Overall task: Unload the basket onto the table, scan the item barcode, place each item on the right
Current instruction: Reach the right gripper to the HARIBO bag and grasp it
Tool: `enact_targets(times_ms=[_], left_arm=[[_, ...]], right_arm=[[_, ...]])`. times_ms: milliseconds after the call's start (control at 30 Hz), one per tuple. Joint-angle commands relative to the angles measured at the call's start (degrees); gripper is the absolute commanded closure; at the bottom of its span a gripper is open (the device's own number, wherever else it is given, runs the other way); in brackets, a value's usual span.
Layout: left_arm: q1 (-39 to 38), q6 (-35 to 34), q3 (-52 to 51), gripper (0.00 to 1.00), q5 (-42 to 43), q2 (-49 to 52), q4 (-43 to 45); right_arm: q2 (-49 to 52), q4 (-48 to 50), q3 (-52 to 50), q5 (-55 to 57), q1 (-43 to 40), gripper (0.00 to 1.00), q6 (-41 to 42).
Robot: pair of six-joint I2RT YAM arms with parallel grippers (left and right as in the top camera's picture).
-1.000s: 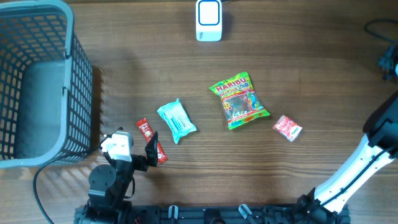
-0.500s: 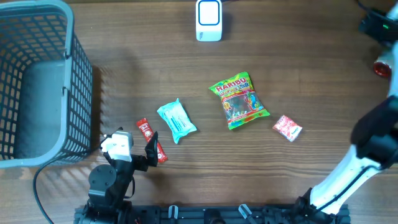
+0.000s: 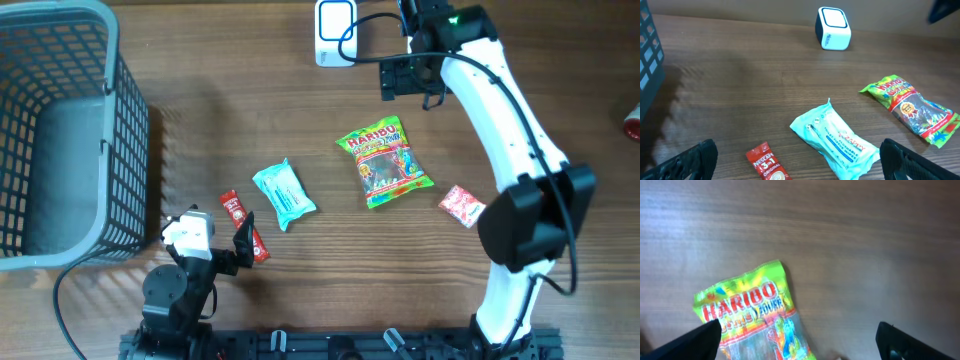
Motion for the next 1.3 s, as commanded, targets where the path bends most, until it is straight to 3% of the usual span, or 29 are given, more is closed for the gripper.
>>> enact_targets(times_ms=[0,200,300,367,467,567,733,967,1267], left_arm=[[0.26,-0.35,-0.2,0.0,0.9,-0.07,0.11],[0.26,-0.35,-0.2,0.0,0.9,-0.07,0.11],[0.26,-0.35,-0.2,0.0,0.9,-0.07,0.11],[0.26,-0.35,-0.2,0.0,0.9,-0.07,0.11],[0.26,-0.35,-0.2,0.0,0.9,-0.07,0.11],[0.26,-0.35,-0.2,0.0,0.9,-0.07,0.11],[0.26,-0.35,-0.2,0.0,0.9,-0.07,0.11],[0.26,-0.35,-0.2,0.0,0.9,-0.07,0.11],[0.26,-0.35,-0.2,0.0,0.9,-0.07,0.11]], right_arm=[[-14.78,-5.42,0.15,4.7,-0.42,0.0,5.01],[-30.71,-13.35,-2.38,8.74,-0.24,0.0,11.78],[-37.79,-10.12,-13.53,8.98,-0.09,0.0,10.78],[-41.53,-1.51,-25.7,8.72,-0.09,0.0,9.99],[-43.58,21.38,-46.16,1.55,-0.09,0.0,0.63],[-40.35,33.0,-55.91,-4.79,0.04,0.0,-1.05],[-29.99,35.21,-56.0,-2.1,6.19,0.0,-4.11],[-19.96,43.69,-56.0,16.7,22.75,0.0,-6.78],[-7.5,47.69,-53.44,21.57,23.37,0.01,-4.37]])
